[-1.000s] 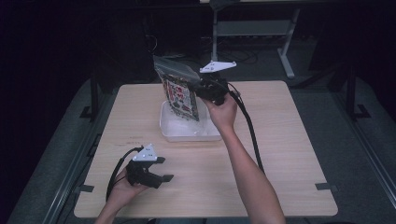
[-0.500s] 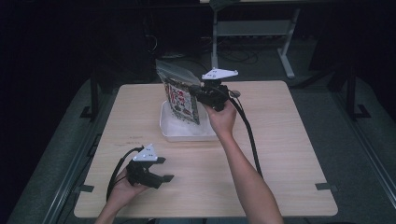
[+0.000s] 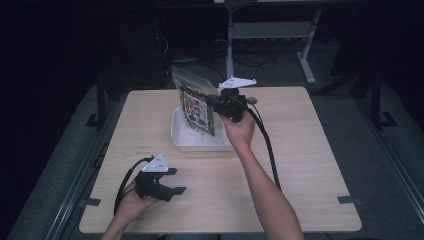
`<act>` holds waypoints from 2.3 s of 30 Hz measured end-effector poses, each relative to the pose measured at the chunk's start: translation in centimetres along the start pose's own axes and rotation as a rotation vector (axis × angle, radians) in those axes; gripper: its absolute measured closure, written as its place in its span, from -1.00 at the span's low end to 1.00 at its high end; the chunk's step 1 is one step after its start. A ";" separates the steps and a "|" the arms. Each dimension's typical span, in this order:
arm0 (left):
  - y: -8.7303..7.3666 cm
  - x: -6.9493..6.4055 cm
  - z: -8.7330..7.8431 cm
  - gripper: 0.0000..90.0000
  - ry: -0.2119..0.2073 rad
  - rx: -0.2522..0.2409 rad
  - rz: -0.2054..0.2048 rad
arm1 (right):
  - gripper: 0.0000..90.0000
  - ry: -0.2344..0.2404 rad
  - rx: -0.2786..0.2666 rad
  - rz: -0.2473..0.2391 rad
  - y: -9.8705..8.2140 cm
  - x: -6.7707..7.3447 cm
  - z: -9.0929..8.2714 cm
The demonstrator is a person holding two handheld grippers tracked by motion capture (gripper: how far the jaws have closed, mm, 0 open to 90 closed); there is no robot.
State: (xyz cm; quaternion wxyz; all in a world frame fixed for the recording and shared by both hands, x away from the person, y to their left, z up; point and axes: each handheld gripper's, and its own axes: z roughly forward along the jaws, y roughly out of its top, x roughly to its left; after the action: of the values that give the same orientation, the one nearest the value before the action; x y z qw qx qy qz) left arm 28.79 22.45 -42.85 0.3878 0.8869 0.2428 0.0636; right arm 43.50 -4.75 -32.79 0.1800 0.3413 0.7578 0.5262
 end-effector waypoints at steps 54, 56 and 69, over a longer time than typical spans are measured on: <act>-0.1 0.0 0.0 -0.49 0.004 -0.001 -0.008 | -0.24 0.115 0.058 0.134 -2.6 -2.7 -7.7; -0.1 0.0 0.0 -0.49 0.006 0.001 -0.004 | -0.24 0.114 0.062 0.139 -3.0 -2.8 -8.2; -0.1 0.0 0.1 -0.52 0.007 0.002 -0.009 | -0.26 0.107 0.065 0.171 -5.0 -3.3 -11.1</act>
State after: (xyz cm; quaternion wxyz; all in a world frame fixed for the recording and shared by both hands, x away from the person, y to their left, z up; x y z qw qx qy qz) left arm 28.83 22.46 -43.00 0.3862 0.8860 0.2482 0.0647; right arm 37.19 -15.66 -33.48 0.0826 0.3816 0.7512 0.5323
